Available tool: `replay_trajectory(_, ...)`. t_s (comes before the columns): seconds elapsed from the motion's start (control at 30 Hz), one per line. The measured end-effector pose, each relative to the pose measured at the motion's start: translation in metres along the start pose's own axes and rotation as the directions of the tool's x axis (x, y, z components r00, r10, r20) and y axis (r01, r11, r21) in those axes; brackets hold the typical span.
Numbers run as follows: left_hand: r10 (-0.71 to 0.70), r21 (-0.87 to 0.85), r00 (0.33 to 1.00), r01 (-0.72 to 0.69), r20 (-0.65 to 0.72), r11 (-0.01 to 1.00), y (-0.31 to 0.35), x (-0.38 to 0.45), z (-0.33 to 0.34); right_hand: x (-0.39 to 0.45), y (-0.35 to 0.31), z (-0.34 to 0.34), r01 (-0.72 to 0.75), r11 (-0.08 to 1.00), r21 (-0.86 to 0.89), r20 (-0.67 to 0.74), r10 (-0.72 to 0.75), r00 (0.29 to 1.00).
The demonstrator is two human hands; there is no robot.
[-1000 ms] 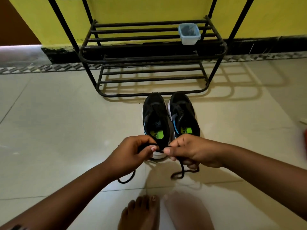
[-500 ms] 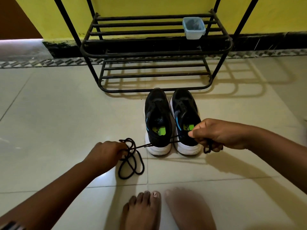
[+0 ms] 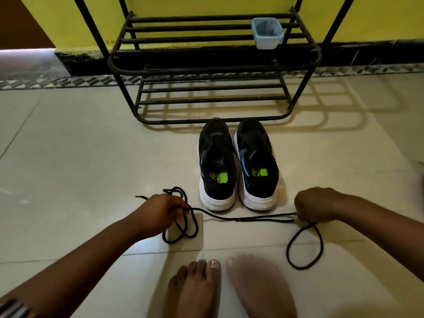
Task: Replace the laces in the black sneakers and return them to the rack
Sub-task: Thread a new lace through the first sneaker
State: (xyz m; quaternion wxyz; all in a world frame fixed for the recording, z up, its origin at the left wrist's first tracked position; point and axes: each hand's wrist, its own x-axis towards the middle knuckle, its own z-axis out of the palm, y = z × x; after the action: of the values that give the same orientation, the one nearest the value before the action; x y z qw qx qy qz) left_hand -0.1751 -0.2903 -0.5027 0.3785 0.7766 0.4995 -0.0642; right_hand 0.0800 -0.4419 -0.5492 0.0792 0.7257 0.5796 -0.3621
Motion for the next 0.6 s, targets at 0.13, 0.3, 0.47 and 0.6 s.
replay_trajectory(0.13,0.007,-0.018,0.998,-0.009,-0.063,1.000,0.014,0.000,0.004,-0.015,-0.023,0.049,0.158,0.985,-0.075,0.103,-0.150,0.983)
replay_trajectory(0.3,0.031,0.000,0.987,-0.031,-0.157,1.000,0.023,-0.003,0.010,0.035,0.011,-0.048,0.374,0.889,-0.265,-0.131,-0.418,0.899)
replay_trajectory(0.47,0.003,-0.097,0.983,-0.021,-0.182,0.995,0.026,-0.006,0.016,0.040,0.013,-0.020,0.332,0.834,-0.440,-0.123,-0.422,0.898)
replay_trajectory(0.6,-0.019,-0.182,0.973,-0.025,-0.231,0.983,0.031,-0.009,0.014,0.043,0.015,-0.020,0.325,0.780,-0.534,-0.245,-0.511,0.824)
